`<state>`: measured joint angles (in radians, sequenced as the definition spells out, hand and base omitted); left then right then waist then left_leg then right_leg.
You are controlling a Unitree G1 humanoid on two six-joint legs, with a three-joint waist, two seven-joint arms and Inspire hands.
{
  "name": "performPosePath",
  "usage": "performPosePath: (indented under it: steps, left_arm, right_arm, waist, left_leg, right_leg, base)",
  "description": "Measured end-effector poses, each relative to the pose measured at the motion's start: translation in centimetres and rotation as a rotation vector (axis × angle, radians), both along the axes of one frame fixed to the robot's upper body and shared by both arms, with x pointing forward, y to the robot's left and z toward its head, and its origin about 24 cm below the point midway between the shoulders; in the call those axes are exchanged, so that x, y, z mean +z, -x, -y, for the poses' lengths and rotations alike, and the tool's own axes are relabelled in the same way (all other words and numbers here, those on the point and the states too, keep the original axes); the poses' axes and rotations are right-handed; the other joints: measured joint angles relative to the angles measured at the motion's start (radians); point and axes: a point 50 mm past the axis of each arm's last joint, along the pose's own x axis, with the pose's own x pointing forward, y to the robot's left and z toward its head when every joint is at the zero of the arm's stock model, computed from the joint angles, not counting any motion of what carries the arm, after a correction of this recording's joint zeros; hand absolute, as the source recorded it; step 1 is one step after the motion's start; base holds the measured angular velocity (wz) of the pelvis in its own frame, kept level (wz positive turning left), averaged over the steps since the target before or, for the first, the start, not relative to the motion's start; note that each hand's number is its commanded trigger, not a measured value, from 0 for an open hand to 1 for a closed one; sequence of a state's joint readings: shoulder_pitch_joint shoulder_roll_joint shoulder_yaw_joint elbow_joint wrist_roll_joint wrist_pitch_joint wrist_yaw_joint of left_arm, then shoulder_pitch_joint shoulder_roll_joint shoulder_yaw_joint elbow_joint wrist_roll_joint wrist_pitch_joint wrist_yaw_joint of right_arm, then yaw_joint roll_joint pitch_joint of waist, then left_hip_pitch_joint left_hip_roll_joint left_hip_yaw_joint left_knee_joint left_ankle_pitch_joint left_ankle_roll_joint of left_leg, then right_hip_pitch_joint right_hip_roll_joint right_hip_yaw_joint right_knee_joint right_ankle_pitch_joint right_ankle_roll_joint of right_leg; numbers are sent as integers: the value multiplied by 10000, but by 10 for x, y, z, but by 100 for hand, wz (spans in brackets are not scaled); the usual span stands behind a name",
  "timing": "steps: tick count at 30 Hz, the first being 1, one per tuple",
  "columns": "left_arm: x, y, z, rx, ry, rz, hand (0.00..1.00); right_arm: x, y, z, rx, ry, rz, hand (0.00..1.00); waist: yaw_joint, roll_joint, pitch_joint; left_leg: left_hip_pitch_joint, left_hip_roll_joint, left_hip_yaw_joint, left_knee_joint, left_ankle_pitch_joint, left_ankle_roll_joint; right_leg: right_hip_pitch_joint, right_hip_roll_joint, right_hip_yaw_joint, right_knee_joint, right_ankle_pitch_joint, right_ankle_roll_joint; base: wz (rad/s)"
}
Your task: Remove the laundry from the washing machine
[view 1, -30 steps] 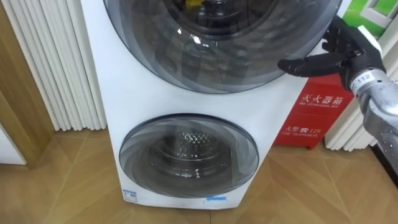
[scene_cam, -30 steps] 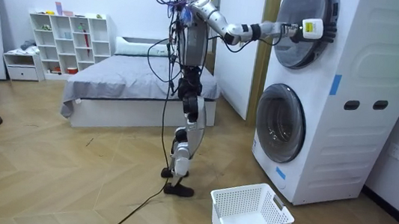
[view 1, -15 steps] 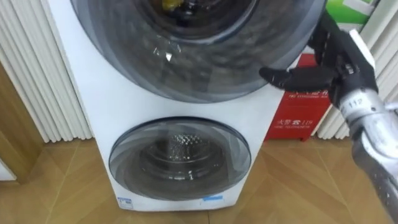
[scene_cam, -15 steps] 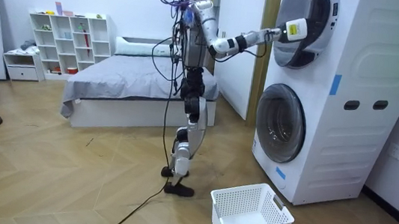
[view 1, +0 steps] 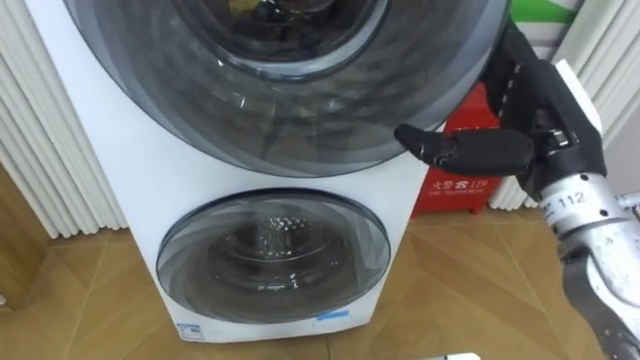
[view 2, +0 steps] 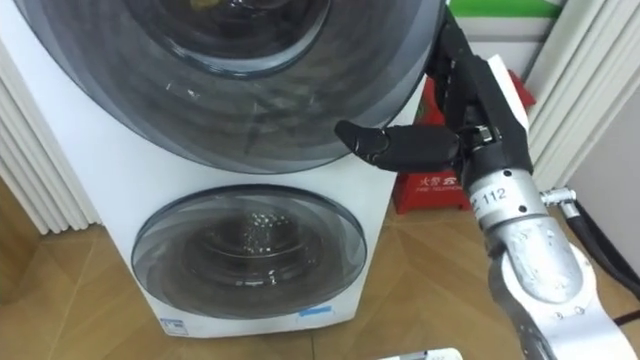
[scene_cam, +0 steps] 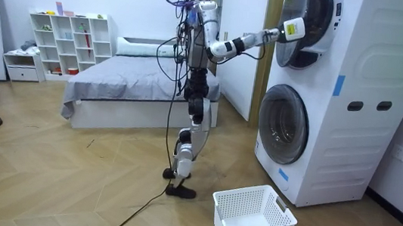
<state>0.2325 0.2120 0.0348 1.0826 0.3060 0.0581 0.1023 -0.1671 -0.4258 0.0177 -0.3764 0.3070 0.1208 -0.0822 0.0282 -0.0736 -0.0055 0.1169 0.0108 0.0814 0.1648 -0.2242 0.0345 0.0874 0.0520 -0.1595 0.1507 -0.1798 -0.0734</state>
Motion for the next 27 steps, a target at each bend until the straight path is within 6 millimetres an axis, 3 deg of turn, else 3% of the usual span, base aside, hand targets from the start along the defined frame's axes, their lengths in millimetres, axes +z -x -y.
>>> performPosePath:
  steps: [4, 6, 7, 8, 9, 10, 11, 12, 13, 14, 15, 17, 24, 27]
  left_arm:
    - [0, 1, 0, -3, 6, -8, 0]
    - [0, 0, 1, -82, 67, 95, 0]
    - [0, -3, 2, -143, 77, 182, 0]
    - [0, -6, 2, -291, 60, 253, 0]
    - [-1, -1, 4, -368, 94, 95, 0]
    - [-1, 0, 5, -413, 117, 44, 0]
    - [-1, 7, 3, -347, 84, -152, 0]
    - [-1, 12, 0, -73, 30, -290, 0]
    - [-1, 16, -1, 104, 16, -401, 0]
    - [-2, 24, 0, 350, 64, -646, 0]
    - [-3, 19, 1, 304, 98, -536, 0]
    - [-2, 11, 1, 212, 101, -260, 0]
    - [-2, 5, 2, 44, 180, -37, 0]
    - [-2, 5, 4, -132, 228, -75, 0]
  right_arm:
    - [2, 7, -2, 213, -87, 317, 0]
    - [0, 11, -2, 235, -361, 389, 0]
    - [0, 13, 0, 160, -468, 441, 0]
    - [-3, 16, 6, -178, -769, 422, 0]
    - [-6, 18, 10, -321, -973, 272, 0]
    - [-8, 19, 11, -293, -1039, 186, 0]
    - [-9, 19, 9, -50, -1007, 143, 0]
    - [-4, 22, 3, 417, -844, 375, 0]
    - [0, 24, -1, 679, -769, 543, 0]
    - [1, 29, -7, 1107, -745, 762, 0]
    - [2, 31, -10, 1357, -729, 883, 0]
    - [2, 31, -10, 1388, -812, 884, 0]
    - [2, 33, -15, 2434, -642, 800, 0]
    - [-1, 37, -20, 2986, -839, 699, 0]
  waist:
    - [-8, 10, -6]
    - [-82, -30, -19]
    - [-147, -36, -12]
    - [-123, -112, -47]
    - [58, -61, -55]
    - [111, 11, -12]
    - [238, 113, -13]
    - [318, 129, 10]
    - [307, 65, 37]
    - [-166, 227, 31]
    - [-277, 294, 34]
    - [-249, 309, 49]
    - [-240, 277, 70]
    - [-210, 227, 34]
  left_leg:
    - [-9, -12, 52, 151, -11, -18]
    - [-369, -29, 444, 255, -182, -460]
    - [-624, -11, 532, 41, -95, -495]
    - [-986, 2, 889, -159, 330, -155]
    - [-688, 31, 988, -83, 496, -89]
    - [-547, 103, 787, -71, 496, -88]
    - [-459, 193, -75, -67, 494, -92]
    - [-522, 305, -654, -65, 439, -183]
    - [-538, 314, -697, -63, 348, -339]
    - [-513, 480, -649, -95, 168, -598]
    - [-424, 581, -185, -146, 171, -594]
    - [-334, 672, 147, -173, 171, -590]
    - [-298, 552, 219, -17, 0, -562]
    - [-253, 591, 192, 36, -6, -607]
  right_leg:
    - [50, -14, 331, 31, 6, -7]
    - [145, -106, 1187, -31, 10, -13]
    - [124, -128, 1405, -31, 9, -12]
    - [109, -208, 1649, 43, -24, 40]
    - [-6, -194, 1508, 381, -27, 286]
    - [-89, -142, 1424, 522, -152, 436]
    - [-425, -22, 1460, 101, -147, 411]
    - [-1069, 24, 1463, -584, 400, 276]
    - [-1300, -131, 1193, -494, 1363, 96]
    - [-1236, -47, 838, -251, 1268, 110]
    - [-1195, 14, 723, -133, 1251, 111]
    - [-1112, 100, 741, -116, 1245, 105]
    - [-1072, 116, 775, 20, 1014, -42]
    - [-1036, 145, 762, 99, 911, -28]
  base:
    - [-5]
    - [17]
    - [49]
    - [24]
    - [-4]
    - [-61]
    - [-90]
    - [-89]
    - [-26]
    - [29]
    - [41]
    - [11]
    - [-4]
    - [1]
